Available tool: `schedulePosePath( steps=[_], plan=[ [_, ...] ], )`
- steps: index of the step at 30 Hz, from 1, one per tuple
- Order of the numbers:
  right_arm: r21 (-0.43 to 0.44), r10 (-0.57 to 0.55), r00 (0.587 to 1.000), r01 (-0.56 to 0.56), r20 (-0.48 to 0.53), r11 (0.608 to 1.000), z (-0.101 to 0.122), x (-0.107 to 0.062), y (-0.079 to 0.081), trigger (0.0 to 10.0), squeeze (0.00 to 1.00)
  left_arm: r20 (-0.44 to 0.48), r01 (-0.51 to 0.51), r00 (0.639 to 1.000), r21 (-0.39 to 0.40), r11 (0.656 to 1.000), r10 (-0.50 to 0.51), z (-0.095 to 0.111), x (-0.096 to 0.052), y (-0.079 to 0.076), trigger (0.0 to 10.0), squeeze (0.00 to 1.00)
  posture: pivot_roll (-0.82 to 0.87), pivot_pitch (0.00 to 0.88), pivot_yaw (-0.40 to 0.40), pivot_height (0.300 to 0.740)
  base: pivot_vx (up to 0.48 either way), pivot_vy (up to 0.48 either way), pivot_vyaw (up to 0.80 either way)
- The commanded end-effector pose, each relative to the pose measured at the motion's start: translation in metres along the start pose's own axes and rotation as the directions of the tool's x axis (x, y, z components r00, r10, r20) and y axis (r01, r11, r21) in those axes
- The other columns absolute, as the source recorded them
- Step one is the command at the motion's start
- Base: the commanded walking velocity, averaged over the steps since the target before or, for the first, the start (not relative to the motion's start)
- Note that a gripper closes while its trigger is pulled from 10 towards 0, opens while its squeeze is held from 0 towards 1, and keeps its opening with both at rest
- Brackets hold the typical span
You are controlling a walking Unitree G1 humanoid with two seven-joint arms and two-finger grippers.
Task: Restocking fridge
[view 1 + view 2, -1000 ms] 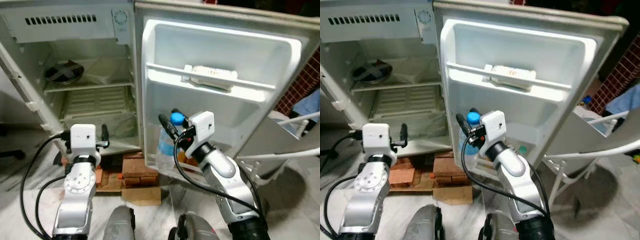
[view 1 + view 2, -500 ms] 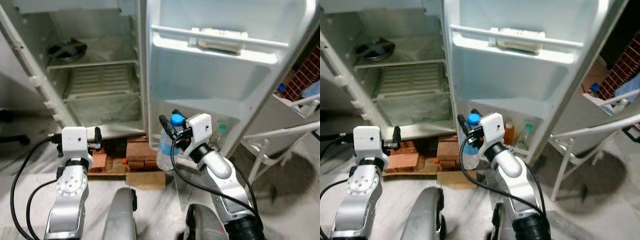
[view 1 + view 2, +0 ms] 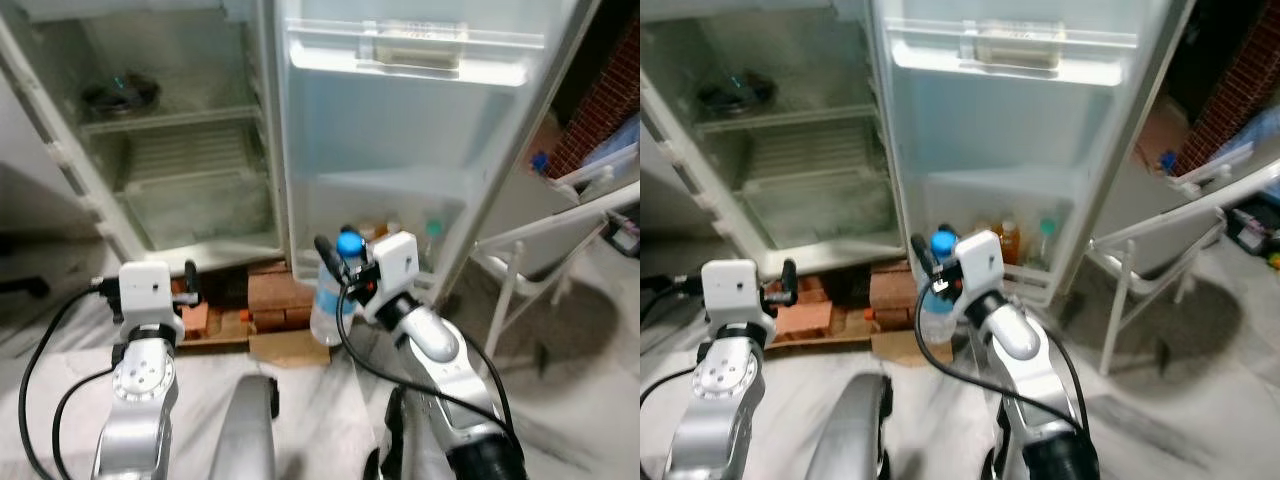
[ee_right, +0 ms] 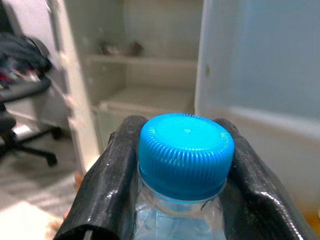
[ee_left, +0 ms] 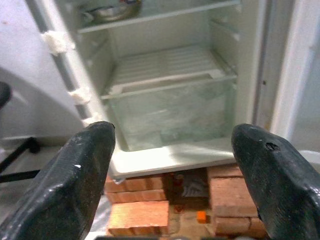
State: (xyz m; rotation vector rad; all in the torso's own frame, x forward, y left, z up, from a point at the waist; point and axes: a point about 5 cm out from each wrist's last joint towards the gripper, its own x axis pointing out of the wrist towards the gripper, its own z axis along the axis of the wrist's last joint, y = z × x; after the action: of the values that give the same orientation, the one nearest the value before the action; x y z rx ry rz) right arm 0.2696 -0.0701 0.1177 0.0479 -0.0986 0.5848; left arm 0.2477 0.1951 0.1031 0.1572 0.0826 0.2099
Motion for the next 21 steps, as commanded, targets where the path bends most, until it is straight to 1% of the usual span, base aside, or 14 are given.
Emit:
schedulePosePath(
  steps=[1, 4, 12, 19, 21],
  plan=[
    [-0.008, 0.013, 0.999, -0.012, 0.044, 1.000, 0.009, 0.004, 0.002, 10.0, 0.00, 0.015, -0.016, 1.000, 0.008, 1.000, 0.016, 0.005, 0.003, 0.002, 10.0, 0.00, 0.14, 0.084, -0.004, 0.586, 0.000, 0.000, 0.00],
    [-0.008, 0.016, 0.999, -0.015, 0.051, 1.000, 0.010, 0.005, 0.002, 10.0, 0.00, 0.003, -0.018, 1.000, 0.021, 1.000, 0.018, 0.003, 0.002, 0.003, 10.0, 0.00, 0.13, 0.087, -0.003, 0.571, 0.000, 0.000, 0.00],
    [-0.017, 0.015, 0.997, -0.014, 0.072, 1.000, 0.015, 0.006, 0.001, 10.0, 0.00, -0.012, -0.027, 1.000, 0.009, 1.000, 0.028, 0.001, 0.000, 0.003, 10.0, 0.00, 0.13, 0.092, -0.005, 0.571, 0.000, 0.000, 0.00],
    [-0.032, 0.040, 0.993, -0.037, 0.107, 0.999, 0.023, 0.011, 0.004, 10.0, 0.00, -0.009, -0.041, 0.999, 0.011, 0.999, 0.041, 0.003, 0.003, 0.004, 10.0, 0.00, 0.13, 0.091, -0.010, 0.571, 0.000, 0.000, 0.00],
    [-0.036, 0.045, 0.993, -0.041, 0.113, 0.999, 0.025, 0.012, 0.004, 10.0, 0.00, -0.007, -0.039, 0.999, 0.008, 0.999, 0.039, 0.003, 0.003, 0.005, 10.0, 0.00, 0.13, 0.090, -0.010, 0.571, 0.259, 0.000, 0.00]
  ],
)
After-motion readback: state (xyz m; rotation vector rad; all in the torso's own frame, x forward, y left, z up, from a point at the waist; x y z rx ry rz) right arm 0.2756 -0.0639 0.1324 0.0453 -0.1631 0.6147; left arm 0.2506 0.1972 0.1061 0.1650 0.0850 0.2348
